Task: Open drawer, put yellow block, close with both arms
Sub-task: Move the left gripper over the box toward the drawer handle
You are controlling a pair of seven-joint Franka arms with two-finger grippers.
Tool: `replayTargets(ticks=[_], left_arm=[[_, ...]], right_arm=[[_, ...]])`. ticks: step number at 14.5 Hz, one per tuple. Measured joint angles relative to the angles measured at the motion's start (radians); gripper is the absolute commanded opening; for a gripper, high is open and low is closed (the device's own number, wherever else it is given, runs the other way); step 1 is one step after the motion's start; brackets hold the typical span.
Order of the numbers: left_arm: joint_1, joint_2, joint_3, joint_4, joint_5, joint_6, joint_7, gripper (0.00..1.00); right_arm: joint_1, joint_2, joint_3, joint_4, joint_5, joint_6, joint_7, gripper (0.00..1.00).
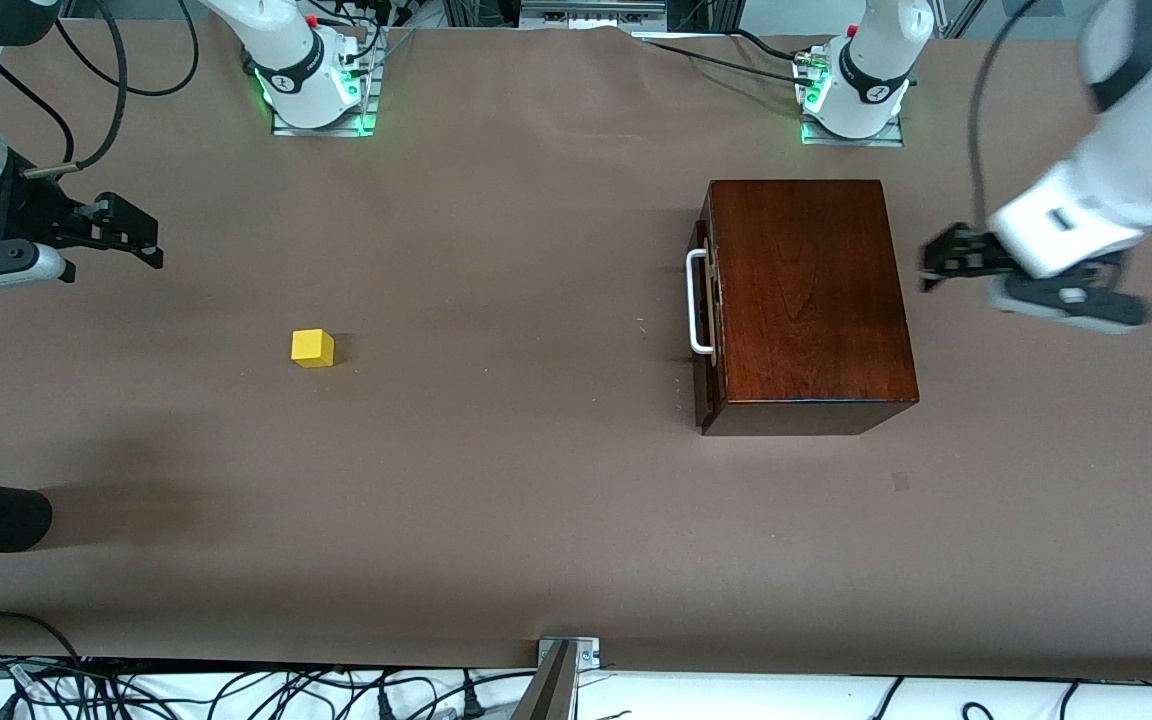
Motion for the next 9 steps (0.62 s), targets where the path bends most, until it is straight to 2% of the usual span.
replayTargets(ticks=[4,9], left_arm=[[-0.03,0.072,-0.097,0.007,-0.001,-0.004,-0.051,1.0],[-0.164,0.199,-0.117,0.099,-0.008,-0.001,-0.089,1.0]], right_arm=[[0.001,0.0,0.0,0.0,0.0,0.004,0.0,1.0],[0.002,0.0,0.0,0.0,0.0,0.006,0.0,1.0]])
